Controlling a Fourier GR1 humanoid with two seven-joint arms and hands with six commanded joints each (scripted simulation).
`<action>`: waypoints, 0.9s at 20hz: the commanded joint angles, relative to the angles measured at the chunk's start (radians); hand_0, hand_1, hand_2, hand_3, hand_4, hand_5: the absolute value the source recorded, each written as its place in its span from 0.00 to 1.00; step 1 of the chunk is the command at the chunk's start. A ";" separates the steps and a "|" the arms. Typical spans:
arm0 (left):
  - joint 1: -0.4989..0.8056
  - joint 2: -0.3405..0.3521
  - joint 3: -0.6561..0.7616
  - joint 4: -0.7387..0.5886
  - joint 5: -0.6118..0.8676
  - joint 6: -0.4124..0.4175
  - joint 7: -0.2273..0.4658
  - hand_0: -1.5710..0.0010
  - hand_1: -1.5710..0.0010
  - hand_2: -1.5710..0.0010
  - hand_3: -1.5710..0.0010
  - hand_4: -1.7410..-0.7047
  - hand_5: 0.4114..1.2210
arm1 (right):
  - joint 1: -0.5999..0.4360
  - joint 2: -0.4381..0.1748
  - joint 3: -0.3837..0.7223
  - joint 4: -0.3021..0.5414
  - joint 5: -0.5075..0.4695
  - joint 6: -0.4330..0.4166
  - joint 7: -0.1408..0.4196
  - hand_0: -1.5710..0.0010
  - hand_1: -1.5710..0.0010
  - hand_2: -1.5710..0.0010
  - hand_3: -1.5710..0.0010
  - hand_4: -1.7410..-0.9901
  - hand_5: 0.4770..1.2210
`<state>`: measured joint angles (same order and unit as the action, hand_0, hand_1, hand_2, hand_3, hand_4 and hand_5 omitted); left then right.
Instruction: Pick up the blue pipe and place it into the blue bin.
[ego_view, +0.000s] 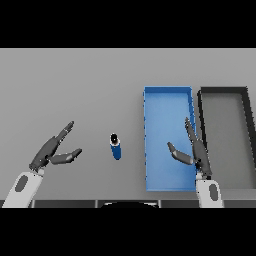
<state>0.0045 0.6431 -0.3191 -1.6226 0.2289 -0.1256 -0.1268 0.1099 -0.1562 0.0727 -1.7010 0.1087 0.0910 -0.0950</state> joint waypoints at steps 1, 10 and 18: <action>-0.001 -0.003 -0.024 -0.010 -0.010 -0.013 0.023 1.00 1.00 1.00 1.00 0.68 0.17 | -0.012 0.003 0.005 -0.001 0.001 0.001 0.000 1.00 1.00 1.00 1.00 0.69 0.17; -0.035 -0.089 -0.180 -0.044 -0.086 -0.068 0.105 1.00 1.00 1.00 1.00 0.62 0.04 | -0.004 0.006 0.002 0.007 -0.009 0.011 -0.012 1.00 1.00 1.00 1.00 0.64 0.19; -0.131 -0.244 -0.244 0.082 -0.123 -0.074 0.132 1.00 1.00 1.00 1.00 0.60 0.05 | 0.011 0.012 0.000 -0.018 -0.013 0.005 0.002 1.00 1.00 1.00 1.00 0.62 0.18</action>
<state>-0.1267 0.3975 -0.5632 -1.5413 0.1055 -0.1995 0.0087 0.1214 -0.1440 0.0725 -1.7194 0.0954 0.0957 -0.0924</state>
